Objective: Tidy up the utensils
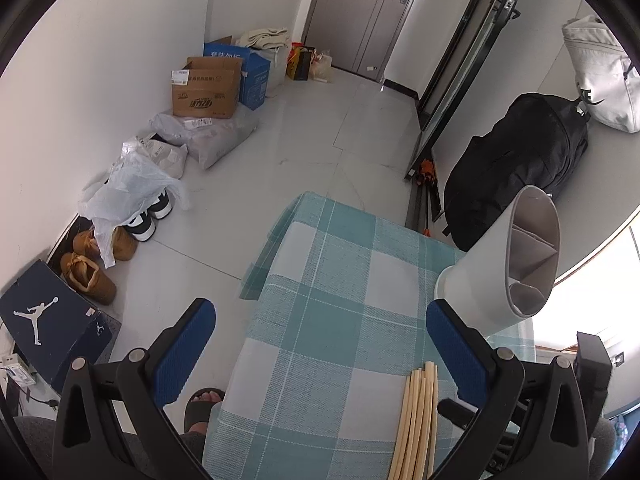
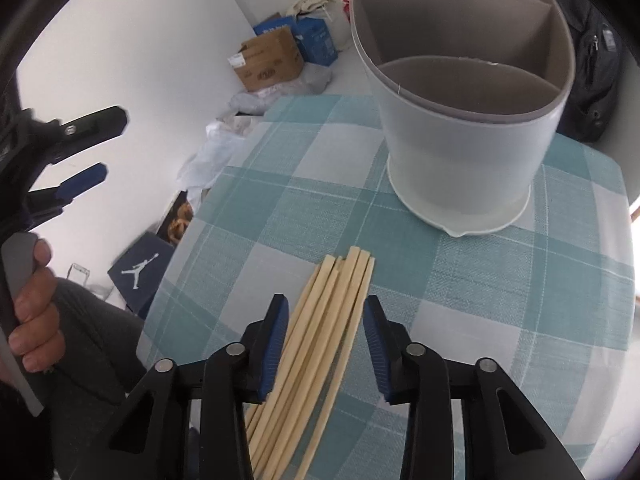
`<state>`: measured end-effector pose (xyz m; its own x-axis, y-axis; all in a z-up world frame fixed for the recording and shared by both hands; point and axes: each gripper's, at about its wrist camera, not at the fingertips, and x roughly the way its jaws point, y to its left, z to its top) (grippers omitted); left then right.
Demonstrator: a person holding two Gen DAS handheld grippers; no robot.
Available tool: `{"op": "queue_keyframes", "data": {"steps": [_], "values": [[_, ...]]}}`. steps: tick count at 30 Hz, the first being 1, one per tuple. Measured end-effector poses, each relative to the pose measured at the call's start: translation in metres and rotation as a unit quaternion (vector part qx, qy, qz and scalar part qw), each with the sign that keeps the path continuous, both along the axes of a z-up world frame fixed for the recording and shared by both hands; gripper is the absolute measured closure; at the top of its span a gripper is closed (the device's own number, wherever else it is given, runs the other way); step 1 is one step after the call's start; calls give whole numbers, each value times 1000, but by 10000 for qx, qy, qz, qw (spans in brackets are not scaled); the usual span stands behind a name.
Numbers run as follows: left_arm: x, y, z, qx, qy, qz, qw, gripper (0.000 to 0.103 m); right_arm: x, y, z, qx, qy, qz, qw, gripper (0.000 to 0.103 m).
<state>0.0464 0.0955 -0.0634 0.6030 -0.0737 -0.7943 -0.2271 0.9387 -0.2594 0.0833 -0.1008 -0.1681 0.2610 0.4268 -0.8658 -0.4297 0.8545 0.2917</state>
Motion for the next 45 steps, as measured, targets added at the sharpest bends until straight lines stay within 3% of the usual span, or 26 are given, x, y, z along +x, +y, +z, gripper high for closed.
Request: {"op": "queue_keyframes", "data": {"steps": [6,9,11,13,16,18,24,26,32,37,39,41,45], "values": [[-1,11,-1,-157,63,29,9999,1,24,7,-7,-104,292,-366,9988,71],[-1,17,-2,-181,71,60,9998,1,32,17,-14,-430,410,-475,9971,71],[-1,20,-3,-211,93,100,9997,1,36,21,-16,-486,488,-548,9961,79],[-1,24,-4,-239,107,140,9996,1,37,27,-19,-683,469,-576,9949,80],[-1,27,-4,-264,123,190,9994,1,38,31,-19,-974,367,-639,9925,92],[-1,29,-5,-281,129,215,9993,1,38,31,-20,-914,375,-673,9928,97],[-2,30,-6,-213,95,200,9995,1,35,20,-11,-661,190,-767,9947,98],[-2,30,-7,-182,115,172,9996,1,34,14,-4,-455,117,-871,9951,103],[-1,22,-13,-28,247,52,9997,1,26,-7,15,13,-148,-988,9950,103],[-3,15,-19,33,420,-55,9991,1,24,-5,-3,-99,198,-621,9978,100],[-5,13,-19,80,447,-73,9989,1,32,-1,-8,-198,206,-630,9976,95],[-7,12,-18,115,444,-53,9989,1,34,-1,-12,-246,212,-712,9969,79],[-7,11,-18,170,441,-10,9989,1,42,4,-15,-582,108,-624,9963,72]]}}
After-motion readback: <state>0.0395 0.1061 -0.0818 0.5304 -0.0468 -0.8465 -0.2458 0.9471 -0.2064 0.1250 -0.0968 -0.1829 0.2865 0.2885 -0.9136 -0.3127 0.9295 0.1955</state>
